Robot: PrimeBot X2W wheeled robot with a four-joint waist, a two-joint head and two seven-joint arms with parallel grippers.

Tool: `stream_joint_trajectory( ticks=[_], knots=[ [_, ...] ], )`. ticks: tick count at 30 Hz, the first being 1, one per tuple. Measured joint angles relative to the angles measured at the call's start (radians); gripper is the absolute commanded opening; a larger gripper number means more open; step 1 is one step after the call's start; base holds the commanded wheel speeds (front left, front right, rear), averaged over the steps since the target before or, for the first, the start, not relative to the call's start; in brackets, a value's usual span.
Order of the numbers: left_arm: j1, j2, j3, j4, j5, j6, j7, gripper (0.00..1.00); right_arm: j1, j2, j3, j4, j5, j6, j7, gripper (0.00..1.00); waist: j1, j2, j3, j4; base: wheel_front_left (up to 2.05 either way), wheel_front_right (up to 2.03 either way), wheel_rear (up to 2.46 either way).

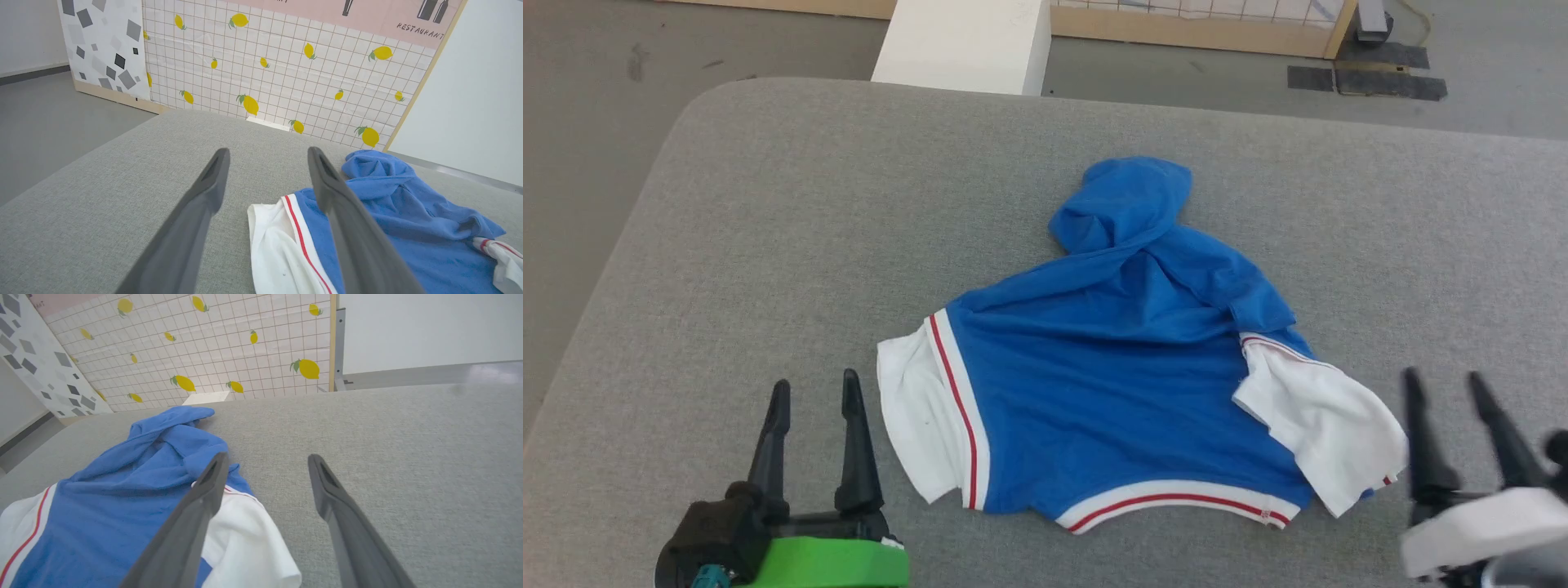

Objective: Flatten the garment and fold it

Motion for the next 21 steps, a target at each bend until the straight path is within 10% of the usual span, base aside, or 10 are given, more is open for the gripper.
stream_joint_trajectory(
  ticks=[12, 19, 20, 21],
  knots=[
    [-0.012, -0.001, -0.053, 0.044, -0.024, 0.000, 0.000, 1.00, 0.029, -0.056, 0.146, -0.091, -0.129, 0.000, 0.553, 1.00, 0.0000, 0.0000, 0.006, 0.040, 0.00, 0.00, 0.00],
    [-0.014, -0.002, -0.053, 0.066, -0.025, 0.000, 0.000, 1.00, 0.045, -0.101, 0.164, -0.002, -0.130, 0.000, 0.648, 1.00, 0.0000, 0.0000, 0.011, 0.088, 0.00, 0.00, 0.00],
    [-0.014, -0.002, -0.053, 0.066, -0.025, 0.000, 0.000, 1.00, 0.042, -0.101, 0.165, 0.007, -0.132, 0.000, 0.640, 0.79, 0.0000, 0.0000, 0.011, 0.091, 0.00, 0.00, 0.00],
    [-0.014, -0.002, -0.052, 0.067, -0.025, 0.000, 0.000, 1.00, 0.037, -0.098, 0.162, 0.011, -0.132, 0.000, 0.628, 0.38, 0.0000, 0.0000, 0.012, 0.093, 0.00, 0.00, 0.00]
  ],
)
